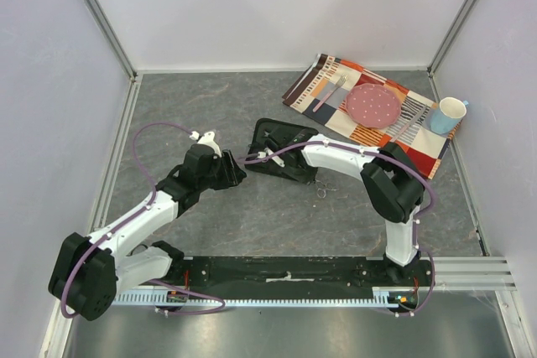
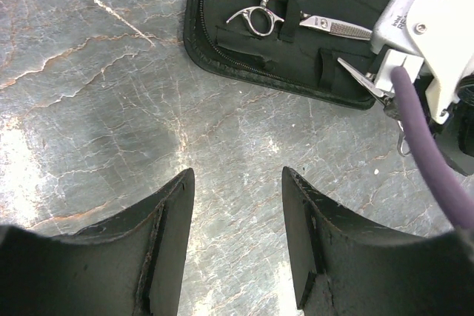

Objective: Sort the hair-cutting tools

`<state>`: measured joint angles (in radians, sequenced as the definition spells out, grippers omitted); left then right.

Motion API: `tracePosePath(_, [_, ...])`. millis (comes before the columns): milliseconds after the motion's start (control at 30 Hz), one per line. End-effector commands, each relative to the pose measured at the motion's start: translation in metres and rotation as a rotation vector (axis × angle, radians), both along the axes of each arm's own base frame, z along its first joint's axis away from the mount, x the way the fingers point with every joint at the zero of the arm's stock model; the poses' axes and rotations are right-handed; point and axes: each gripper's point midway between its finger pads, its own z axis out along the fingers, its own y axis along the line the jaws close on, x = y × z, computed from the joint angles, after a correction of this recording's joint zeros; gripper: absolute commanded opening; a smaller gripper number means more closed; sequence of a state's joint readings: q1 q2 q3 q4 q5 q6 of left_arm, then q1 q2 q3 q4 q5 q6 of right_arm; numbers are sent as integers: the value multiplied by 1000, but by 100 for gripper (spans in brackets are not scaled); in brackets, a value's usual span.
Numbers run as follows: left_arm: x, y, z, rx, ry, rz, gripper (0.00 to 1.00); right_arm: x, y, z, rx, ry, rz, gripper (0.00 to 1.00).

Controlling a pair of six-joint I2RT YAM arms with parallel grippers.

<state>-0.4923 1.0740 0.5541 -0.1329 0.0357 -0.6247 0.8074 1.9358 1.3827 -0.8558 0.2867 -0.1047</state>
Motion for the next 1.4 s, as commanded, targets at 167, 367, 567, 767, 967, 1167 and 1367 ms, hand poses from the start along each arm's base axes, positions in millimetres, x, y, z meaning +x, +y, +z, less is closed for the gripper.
tracePosePath(167, [3,-5,7,-41,-16,6,57,6,11,-1,16,20,20,0])
tracePosePath(367, [3,-6,5,-43,-13,4,57,7,23,-5,34,38,48,0])
tracePosePath(567, [4,-6,4,-39,-10,5,57,9,36,-3,36,37,88,0])
tracePosePath(767, [5,-7,2,-39,-7,0,57,18,55,6,59,6,166,0])
tracePosePath(967, [5,-7,2,-33,-7,-3,57,29,70,6,69,-20,279,0])
tracePosePath(1167, [4,-4,4,-21,-16,-1,57,31,72,-15,74,20,344,0])
tracePosePath(1367, [3,-4,4,-20,-13,-7,57,15,72,-42,100,104,425,0])
